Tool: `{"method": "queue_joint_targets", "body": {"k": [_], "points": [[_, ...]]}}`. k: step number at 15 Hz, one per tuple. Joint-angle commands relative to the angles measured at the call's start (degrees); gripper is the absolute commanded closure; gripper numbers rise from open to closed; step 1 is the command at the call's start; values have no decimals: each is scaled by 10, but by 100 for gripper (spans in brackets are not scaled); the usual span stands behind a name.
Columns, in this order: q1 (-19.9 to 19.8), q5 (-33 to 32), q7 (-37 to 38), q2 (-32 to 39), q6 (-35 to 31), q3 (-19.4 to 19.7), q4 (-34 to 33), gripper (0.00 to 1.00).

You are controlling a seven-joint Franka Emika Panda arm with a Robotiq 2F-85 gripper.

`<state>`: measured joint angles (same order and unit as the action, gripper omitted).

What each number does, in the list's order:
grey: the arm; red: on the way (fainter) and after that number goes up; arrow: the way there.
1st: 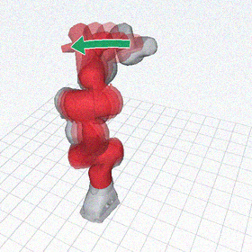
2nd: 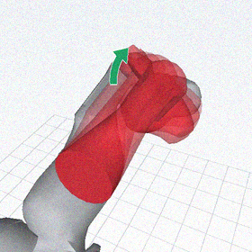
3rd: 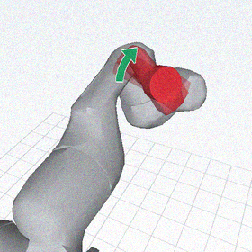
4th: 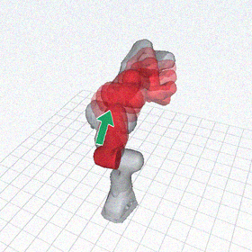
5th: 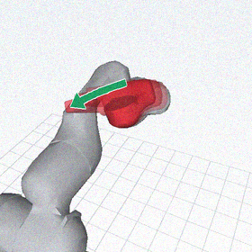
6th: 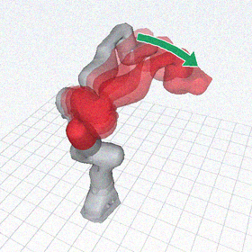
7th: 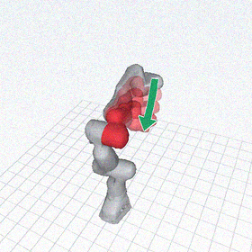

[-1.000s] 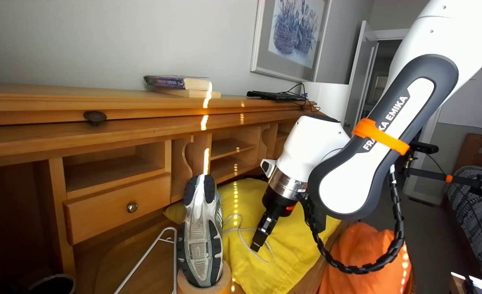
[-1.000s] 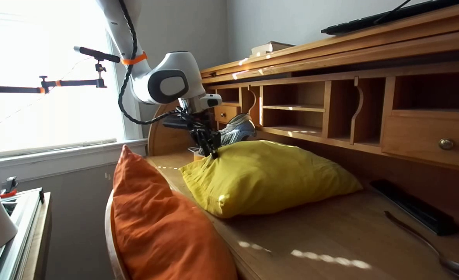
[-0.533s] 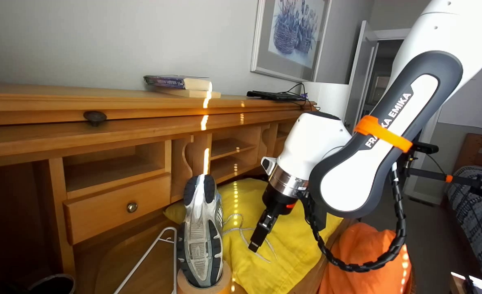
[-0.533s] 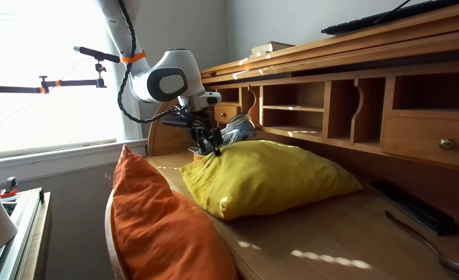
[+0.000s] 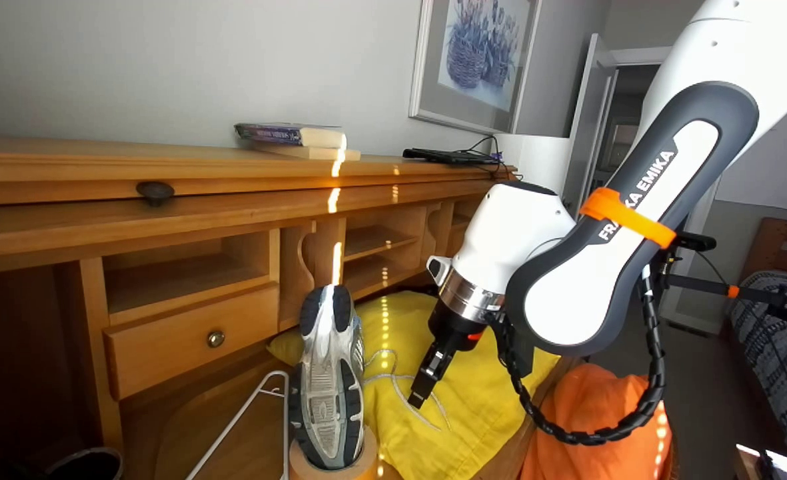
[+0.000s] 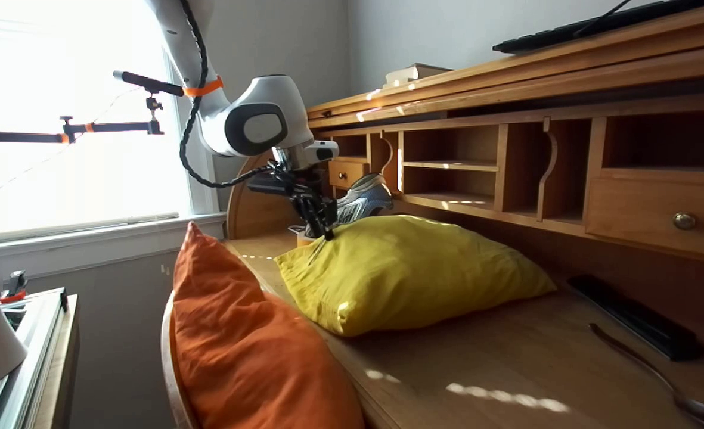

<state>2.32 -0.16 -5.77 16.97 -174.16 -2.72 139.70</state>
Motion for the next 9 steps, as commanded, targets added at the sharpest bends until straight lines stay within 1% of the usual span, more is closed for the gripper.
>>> {"method": "queue_joint_targets", "body": {"k": [1, 4, 5, 6, 7, 8, 9], "points": [[7, -12, 19, -11, 12, 8, 11, 66], [10, -15, 23, -6, 12, 15, 10, 55], [12, -16, 23, -5, 11, 16, 10, 48], [12, -16, 24, -3, 11, 18, 9, 47], [14, -17, 25, -2, 11, 20, 9, 42], [17, -18, 27, 0, 10, 23, 8, 40], [18, -18, 27, 3, 11, 23, 7, 39]]}}
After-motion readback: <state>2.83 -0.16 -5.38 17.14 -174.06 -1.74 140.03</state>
